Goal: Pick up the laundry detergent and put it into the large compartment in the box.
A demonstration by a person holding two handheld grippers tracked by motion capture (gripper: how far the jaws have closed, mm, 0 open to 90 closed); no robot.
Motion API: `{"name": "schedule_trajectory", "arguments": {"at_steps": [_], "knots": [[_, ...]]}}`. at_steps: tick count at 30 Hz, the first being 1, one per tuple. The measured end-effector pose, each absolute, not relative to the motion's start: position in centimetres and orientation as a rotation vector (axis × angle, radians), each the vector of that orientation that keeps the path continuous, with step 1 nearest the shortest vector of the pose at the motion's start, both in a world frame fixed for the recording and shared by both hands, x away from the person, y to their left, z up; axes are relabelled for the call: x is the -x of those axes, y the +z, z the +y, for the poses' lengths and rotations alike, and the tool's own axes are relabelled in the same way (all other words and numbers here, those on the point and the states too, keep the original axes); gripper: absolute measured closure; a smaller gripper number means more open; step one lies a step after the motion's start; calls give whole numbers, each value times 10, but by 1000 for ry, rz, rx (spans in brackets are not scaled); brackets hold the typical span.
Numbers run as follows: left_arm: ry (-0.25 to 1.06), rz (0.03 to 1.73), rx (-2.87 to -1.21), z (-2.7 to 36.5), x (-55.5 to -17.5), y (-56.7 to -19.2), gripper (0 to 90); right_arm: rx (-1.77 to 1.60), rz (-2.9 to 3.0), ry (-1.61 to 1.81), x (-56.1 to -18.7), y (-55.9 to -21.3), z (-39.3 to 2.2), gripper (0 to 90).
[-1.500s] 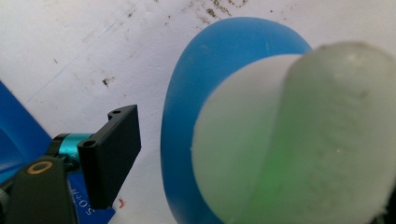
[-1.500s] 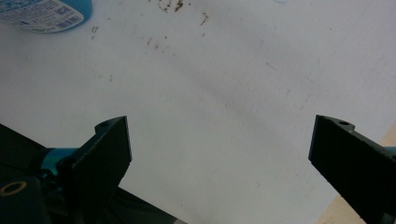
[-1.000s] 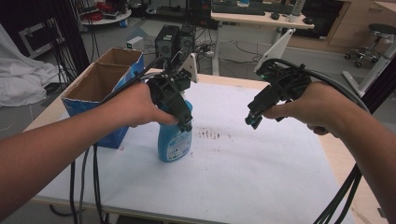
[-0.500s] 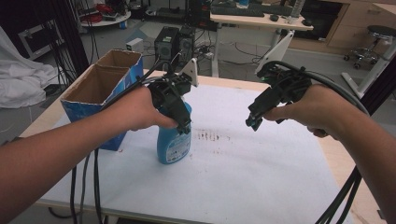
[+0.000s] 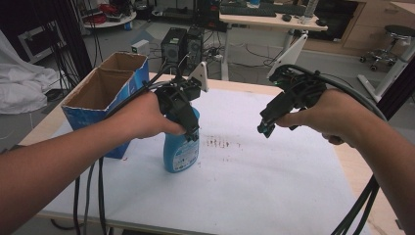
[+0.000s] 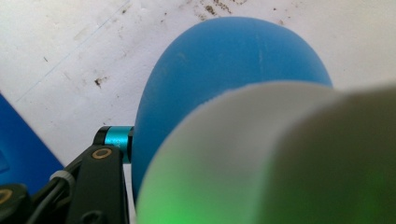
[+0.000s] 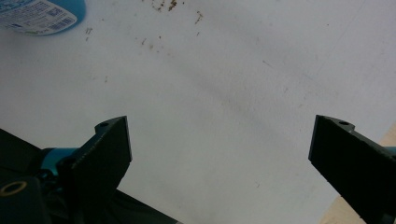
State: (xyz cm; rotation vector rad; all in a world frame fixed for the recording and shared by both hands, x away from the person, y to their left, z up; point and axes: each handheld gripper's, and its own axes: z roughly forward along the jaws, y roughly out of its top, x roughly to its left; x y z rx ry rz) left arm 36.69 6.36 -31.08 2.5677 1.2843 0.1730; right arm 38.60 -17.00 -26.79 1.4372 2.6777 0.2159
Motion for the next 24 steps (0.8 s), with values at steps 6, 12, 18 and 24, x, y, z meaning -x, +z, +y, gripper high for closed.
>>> {"name": "schedule_trajectory", "arguments": {"at_steps": [6, 12, 18, 24], "knots": [[169, 1263, -2569, 65, -367, -310, 425, -1442, 2680, 214, -386, -270, -170, 51], [181, 1255, -2576, 63, -366, -306, 429, -1436, 2686, 213, -386, -271, -168, 50], [174, 1235, -2569, 66, -364, -288, 429, -1429, 2689, 220, -386, -270, -168, 50], [214, 1205, -2588, 65, -362, -255, 429, -1434, 2691, 218, -387, -272, -167, 50]]}}
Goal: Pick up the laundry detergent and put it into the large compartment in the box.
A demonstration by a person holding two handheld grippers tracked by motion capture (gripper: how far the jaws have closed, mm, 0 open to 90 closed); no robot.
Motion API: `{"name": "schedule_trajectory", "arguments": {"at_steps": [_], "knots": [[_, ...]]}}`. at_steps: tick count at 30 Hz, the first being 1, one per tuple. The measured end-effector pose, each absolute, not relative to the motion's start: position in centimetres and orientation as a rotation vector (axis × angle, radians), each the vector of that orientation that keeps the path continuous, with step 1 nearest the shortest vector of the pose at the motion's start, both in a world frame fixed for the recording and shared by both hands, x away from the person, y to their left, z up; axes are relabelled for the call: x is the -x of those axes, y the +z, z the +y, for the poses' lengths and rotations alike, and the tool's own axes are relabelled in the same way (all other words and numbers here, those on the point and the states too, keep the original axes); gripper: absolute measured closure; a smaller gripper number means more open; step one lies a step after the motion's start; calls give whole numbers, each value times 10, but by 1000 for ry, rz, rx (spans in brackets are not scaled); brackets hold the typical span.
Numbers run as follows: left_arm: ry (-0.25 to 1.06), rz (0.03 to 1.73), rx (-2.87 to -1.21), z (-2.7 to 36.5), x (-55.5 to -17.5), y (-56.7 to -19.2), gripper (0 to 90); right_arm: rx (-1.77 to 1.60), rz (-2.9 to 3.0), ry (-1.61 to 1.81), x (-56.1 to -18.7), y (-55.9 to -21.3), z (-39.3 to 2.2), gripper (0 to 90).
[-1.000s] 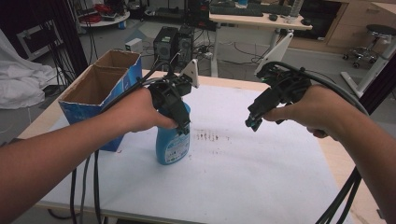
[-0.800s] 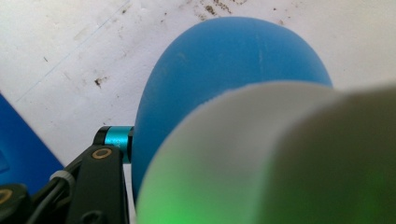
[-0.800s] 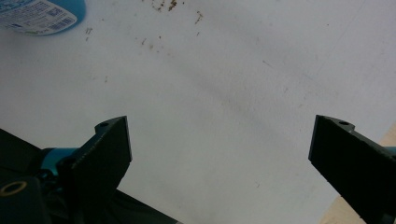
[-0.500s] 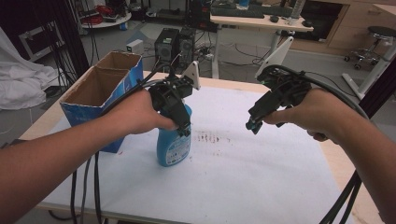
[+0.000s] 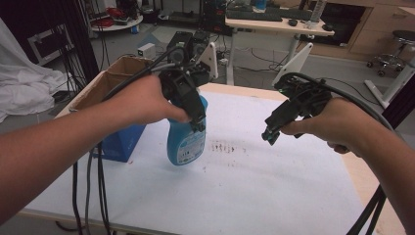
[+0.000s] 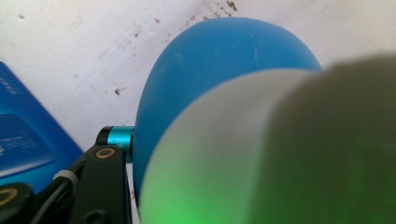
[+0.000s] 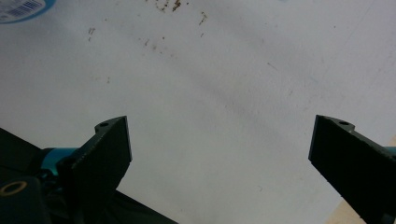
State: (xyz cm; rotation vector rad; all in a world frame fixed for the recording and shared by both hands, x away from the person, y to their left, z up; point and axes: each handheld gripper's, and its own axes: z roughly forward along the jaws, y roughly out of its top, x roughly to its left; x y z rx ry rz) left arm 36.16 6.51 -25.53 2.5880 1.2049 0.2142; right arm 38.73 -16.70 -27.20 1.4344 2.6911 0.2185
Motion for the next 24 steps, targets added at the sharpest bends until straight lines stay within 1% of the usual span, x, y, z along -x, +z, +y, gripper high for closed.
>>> {"name": "schedule_trajectory", "arguments": {"at_steps": [10, 18, 22, 24], "knots": [[286, 1209, -2567, 72, -361, -212, 430, -1417, 2708, 227, -386, -271, -165, 49], [312, 1201, -2558, 75, -361, -184, 430, -1421, 2703, 222, -386, -271, -166, 49], [305, 1214, -2543, 82, -364, -169, 432, -1418, 2705, 225, -386, -270, -167, 50], [322, 1219, -2535, 85, -365, -162, 432, -1422, 2701, 228, -386, -270, -168, 49]]}}
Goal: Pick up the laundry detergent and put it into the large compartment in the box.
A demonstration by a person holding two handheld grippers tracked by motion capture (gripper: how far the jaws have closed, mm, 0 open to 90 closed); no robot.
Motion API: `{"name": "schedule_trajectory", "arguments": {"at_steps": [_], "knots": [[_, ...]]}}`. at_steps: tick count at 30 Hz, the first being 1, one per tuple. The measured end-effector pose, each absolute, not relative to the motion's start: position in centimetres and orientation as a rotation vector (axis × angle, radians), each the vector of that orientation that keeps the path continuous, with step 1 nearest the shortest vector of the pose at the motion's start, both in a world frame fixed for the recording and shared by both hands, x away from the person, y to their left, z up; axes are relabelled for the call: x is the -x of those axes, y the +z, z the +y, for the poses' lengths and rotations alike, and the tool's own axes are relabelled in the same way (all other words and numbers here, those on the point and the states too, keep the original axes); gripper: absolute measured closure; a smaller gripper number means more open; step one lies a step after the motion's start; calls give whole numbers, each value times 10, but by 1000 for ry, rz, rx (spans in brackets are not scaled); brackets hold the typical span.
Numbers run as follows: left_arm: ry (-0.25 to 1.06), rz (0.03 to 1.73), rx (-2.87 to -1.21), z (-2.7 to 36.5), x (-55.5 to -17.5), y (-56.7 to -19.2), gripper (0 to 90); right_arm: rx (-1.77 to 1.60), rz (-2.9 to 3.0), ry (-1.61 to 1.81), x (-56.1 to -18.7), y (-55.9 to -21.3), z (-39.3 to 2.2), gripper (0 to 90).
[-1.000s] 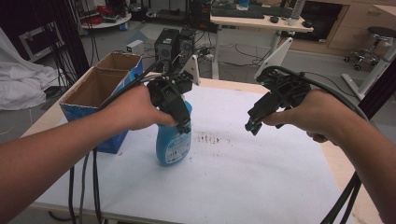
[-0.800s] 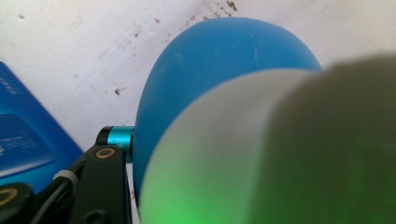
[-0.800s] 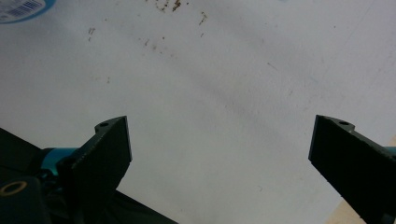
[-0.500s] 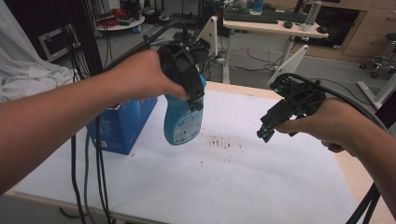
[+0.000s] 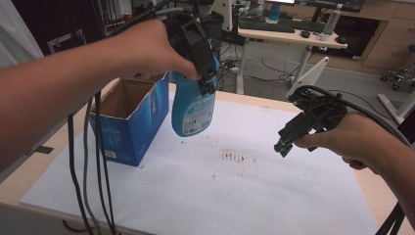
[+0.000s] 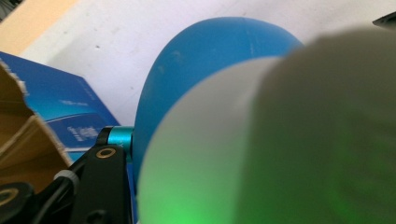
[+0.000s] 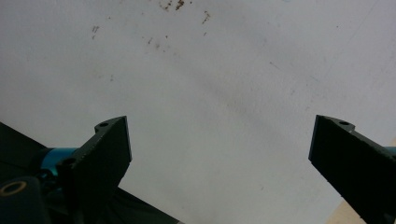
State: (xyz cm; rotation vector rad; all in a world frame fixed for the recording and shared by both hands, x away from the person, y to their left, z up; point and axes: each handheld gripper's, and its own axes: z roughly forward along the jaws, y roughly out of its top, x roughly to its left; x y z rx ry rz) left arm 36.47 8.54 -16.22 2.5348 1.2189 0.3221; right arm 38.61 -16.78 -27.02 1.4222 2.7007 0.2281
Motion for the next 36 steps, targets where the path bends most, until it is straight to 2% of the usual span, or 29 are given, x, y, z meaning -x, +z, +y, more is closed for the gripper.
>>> {"name": "schedule_trajectory", "arguments": {"at_steps": [17, 27, 36], "knots": [[378, 1353, -2448, 153, -369, -115, 433, -1417, 2707, 221, -388, -271, -164, 50], [392, 1452, -2430, 203, -370, -115, 433, -1405, 2709, 217, -387, -271, -162, 49], [395, 1509, -2397, 229, -375, -126, 433, -1395, 2709, 211, -387, -271, -158, 50]]}}
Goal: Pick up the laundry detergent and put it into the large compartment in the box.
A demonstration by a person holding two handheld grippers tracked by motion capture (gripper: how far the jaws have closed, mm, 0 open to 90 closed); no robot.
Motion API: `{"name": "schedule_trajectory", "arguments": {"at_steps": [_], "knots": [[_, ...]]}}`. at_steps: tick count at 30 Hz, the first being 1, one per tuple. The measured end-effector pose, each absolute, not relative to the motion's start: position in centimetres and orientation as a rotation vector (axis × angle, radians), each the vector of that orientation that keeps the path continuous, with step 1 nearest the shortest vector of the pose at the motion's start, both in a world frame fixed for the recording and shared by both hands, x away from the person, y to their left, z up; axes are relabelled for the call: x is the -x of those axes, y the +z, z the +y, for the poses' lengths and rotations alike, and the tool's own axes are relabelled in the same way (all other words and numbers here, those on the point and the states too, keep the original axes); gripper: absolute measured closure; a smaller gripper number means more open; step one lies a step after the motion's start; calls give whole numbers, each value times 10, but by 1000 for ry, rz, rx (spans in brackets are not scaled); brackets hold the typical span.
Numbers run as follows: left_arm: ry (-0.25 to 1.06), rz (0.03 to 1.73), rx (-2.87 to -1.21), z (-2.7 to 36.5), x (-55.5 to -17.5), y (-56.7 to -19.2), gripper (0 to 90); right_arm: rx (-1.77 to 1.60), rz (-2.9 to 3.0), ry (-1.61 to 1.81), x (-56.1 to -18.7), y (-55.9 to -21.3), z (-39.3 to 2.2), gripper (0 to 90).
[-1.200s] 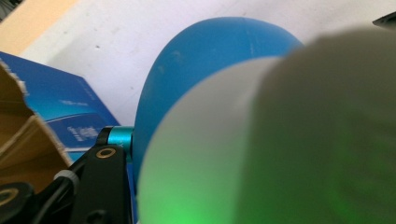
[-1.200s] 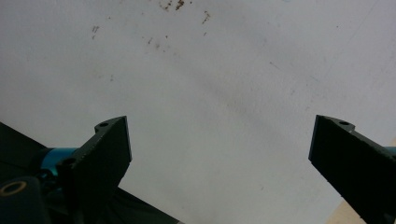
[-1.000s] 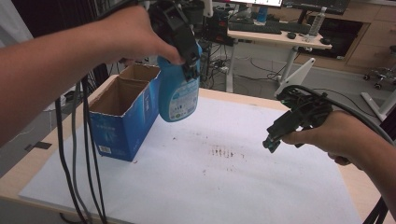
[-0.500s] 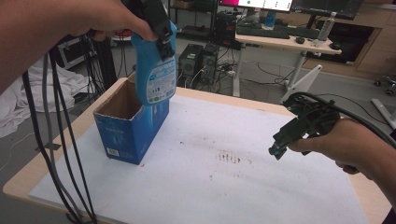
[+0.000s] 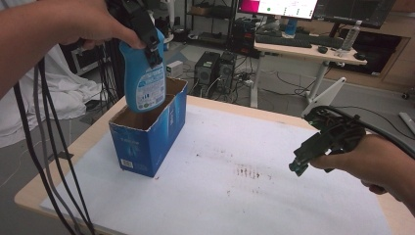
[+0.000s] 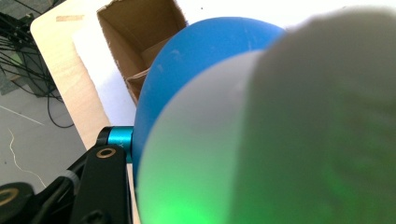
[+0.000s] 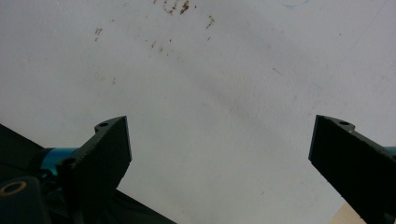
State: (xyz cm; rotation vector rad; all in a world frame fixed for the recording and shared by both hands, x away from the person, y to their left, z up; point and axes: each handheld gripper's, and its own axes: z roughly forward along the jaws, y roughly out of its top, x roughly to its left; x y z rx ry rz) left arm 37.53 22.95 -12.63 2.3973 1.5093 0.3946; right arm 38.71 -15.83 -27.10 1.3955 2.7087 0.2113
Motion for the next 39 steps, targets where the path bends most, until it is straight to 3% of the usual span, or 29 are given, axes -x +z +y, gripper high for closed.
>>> {"name": "schedule_trajectory", "arguments": {"at_steps": [39], "knots": [[307, 1517, -2432, 259, -395, -225, 434, -1378, 2724, 216, -385, -279, -156, 49]]}}
